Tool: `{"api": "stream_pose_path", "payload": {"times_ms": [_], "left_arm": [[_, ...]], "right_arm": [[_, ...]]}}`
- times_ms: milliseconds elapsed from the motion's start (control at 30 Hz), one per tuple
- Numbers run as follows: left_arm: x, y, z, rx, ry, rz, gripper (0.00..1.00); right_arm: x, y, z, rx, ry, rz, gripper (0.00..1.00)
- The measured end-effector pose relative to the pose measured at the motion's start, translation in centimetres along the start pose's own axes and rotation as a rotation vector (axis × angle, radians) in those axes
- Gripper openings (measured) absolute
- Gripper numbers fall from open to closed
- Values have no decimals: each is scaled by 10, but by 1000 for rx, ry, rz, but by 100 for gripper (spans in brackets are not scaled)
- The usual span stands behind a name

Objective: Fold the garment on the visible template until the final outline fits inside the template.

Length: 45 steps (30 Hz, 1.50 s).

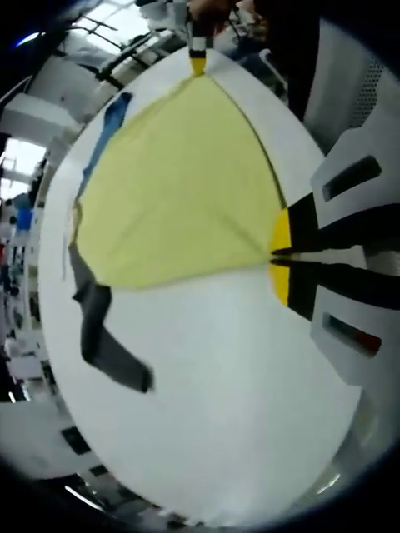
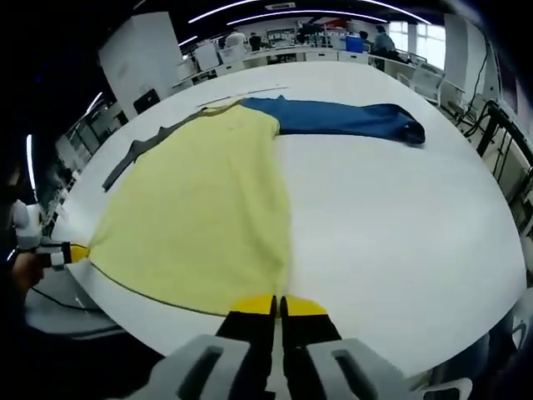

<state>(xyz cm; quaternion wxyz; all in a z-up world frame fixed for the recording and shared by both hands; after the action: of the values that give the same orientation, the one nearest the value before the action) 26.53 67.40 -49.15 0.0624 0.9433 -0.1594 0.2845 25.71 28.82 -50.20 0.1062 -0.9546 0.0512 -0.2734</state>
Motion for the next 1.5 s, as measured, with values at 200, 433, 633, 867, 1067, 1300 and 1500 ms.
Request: {"api": "stream_pose_path", "payload": {"times_ms": [200,433,633,867,1067,1300,1500], "left_arm": [[1,1,0,-1,0,0,0],[9,-2,-5,-1,72,15,11],[32,1,-12,-26,221,74,35],[49,2,-18,-28,312,83,53],[58,2,-22,-11,364,128,64],[66,1,-24,-7,405,153,76],[70,0,-24,-5,435,162,82]], "right_arm": [[-1,-1,0,9,-12,-24,0],[13,10,-9,-8,48,-15,19],[42,24,-16,-13,144,-21,38],[77,36,-16,14,240,0,45],[101,52,-4,10,275,19,43],[123,56,15,28,286,-14,39],[139,43,37,65,273,-67,36]]}}
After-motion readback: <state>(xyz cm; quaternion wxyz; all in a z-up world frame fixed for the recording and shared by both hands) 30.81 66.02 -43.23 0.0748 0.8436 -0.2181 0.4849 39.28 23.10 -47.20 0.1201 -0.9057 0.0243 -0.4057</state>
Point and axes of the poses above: the point that each gripper's makers call its tool centre point, and the gripper's own axes: z roughly forward along the fingers, y roughly to its right, x roughly out of its top, the point moved 4 cm from there along -z, roughly backward along the fingers, and after that the axes turned 7 degrees about z, right-handed, at the moved point
